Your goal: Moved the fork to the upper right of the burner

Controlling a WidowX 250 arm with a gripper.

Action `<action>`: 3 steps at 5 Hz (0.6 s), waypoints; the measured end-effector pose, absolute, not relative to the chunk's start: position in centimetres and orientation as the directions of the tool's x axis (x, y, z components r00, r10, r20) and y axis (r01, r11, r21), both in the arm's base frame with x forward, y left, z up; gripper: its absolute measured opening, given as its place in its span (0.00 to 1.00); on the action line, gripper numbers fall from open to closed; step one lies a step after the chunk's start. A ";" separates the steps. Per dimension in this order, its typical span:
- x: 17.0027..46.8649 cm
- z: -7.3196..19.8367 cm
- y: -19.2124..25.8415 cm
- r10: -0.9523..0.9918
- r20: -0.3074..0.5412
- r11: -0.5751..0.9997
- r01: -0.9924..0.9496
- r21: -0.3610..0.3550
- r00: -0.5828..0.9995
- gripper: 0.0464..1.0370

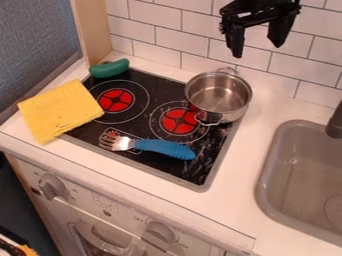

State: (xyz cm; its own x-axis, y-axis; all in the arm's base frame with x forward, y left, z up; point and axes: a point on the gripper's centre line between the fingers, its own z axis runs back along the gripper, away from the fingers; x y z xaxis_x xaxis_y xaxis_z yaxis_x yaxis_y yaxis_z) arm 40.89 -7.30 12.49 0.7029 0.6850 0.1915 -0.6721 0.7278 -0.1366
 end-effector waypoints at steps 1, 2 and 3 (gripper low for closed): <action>40.4 10.7 -7.3 0.689 0.159 0.724 -0.683 -0.098 0.707 0.96; 37.5 10.4 -6.8 0.726 0.120 0.686 -0.725 -0.056 0.677 0.96; 35.7 11.9 -5.9 0.757 0.172 0.645 -0.762 -0.048 0.630 0.96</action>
